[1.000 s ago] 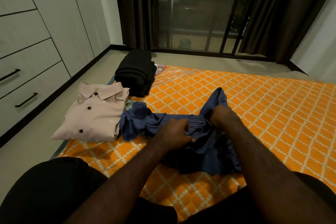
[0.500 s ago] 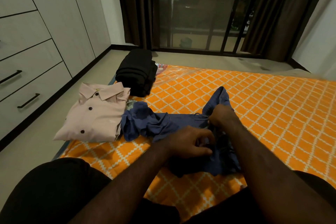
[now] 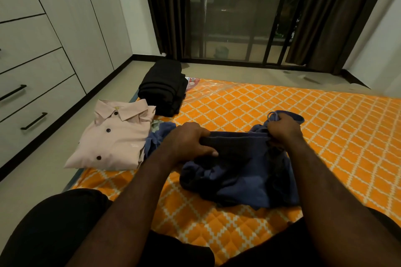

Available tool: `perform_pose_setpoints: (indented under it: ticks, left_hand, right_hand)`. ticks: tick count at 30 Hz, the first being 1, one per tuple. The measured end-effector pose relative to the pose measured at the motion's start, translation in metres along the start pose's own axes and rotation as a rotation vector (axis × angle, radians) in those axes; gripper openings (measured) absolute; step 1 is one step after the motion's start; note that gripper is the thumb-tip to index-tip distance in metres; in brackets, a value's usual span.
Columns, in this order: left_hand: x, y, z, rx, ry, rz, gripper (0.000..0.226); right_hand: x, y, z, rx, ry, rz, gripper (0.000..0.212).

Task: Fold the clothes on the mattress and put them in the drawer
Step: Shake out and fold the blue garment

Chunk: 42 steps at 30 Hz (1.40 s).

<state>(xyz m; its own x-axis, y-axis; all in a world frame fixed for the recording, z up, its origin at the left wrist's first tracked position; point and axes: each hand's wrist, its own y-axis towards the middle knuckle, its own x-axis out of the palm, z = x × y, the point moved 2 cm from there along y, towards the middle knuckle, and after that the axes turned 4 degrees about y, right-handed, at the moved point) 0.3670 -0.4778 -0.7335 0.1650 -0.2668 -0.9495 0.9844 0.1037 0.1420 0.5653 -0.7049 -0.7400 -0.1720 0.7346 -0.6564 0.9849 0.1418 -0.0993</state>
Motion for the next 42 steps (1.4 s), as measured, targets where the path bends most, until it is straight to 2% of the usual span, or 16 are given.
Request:
perform_pose_setpoints:
  ticks: [2, 6, 8, 10, 12, 15, 18, 21, 23, 26, 31, 34, 37, 42]
  left_hand:
    - [-0.003, 0.001, -0.002, -0.045, -0.124, 0.100, 0.046]
    - [-0.003, 0.001, -0.002, -0.103, -0.288, 0.327, 0.029]
    - [-0.002, 0.000, 0.000, -0.096, -0.384, 0.379, 0.024]
    - [-0.003, 0.000, 0.000, -0.113, -0.580, 0.392, 0.036]
    - [-0.004, -0.001, -0.002, -0.135, -0.761, 0.415, 0.049]
    - [-0.007, -0.002, -0.007, -0.150, -0.823, 0.444, 0.037]
    - [-0.005, -0.004, -0.017, -0.127, -0.844, 0.404, 0.021]
    - [-0.005, -0.006, -0.019, 0.007, -0.765, 0.257, 0.019]
    - [-0.006, -0.008, -0.015, 0.079, -0.738, 0.166, 0.019]
    - [-0.007, -0.009, -0.008, 0.122, -0.788, 0.101, 0.018]
    - [-0.003, -0.006, -0.009, -0.056, -0.815, 0.172, 0.028]
    - [0.004, -0.005, -0.018, -0.161, -0.847, 0.242, 0.024]
    - [0.011, -0.003, -0.031, -0.292, -0.776, 0.348, 0.024]
    - [0.015, -0.001, -0.027, -0.344, -0.714, 0.407, 0.028]
  right_hand:
    - [0.003, 0.001, -0.001, -0.015, 0.075, -0.019, 0.018]
    - [0.008, 0.011, 0.005, 0.011, 0.346, -0.029, 0.028]
    - [0.006, 0.006, -0.002, -0.072, 0.343, 0.009, 0.028]
    - [0.003, -0.003, -0.013, -0.203, 0.289, 0.063, 0.024]
    - [0.003, -0.014, -0.029, -0.399, 0.293, 0.035, 0.030]
    - [0.009, -0.030, -0.050, -0.645, 0.256, -0.222, 0.034]
    - [0.012, -0.043, -0.062, -0.690, 0.032, -0.533, 0.032]
    - [0.017, -0.050, -0.066, -0.757, -0.181, -0.695, 0.057]
    - [0.018, -0.050, -0.064, -0.766, -0.202, -0.722, 0.065]
    - [0.015, -0.045, -0.060, -0.765, -0.196, -0.734, 0.065]
    - [0.009, -0.042, -0.058, -0.744, -0.177, -0.667, 0.073]
    - [0.013, -0.037, -0.054, -0.687, -0.333, -0.555, 0.060]
    - [0.014, -0.033, -0.046, -0.591, -0.522, -0.471, 0.031]
    - [0.017, -0.034, -0.040, -0.415, -0.497, -0.516, 0.022]
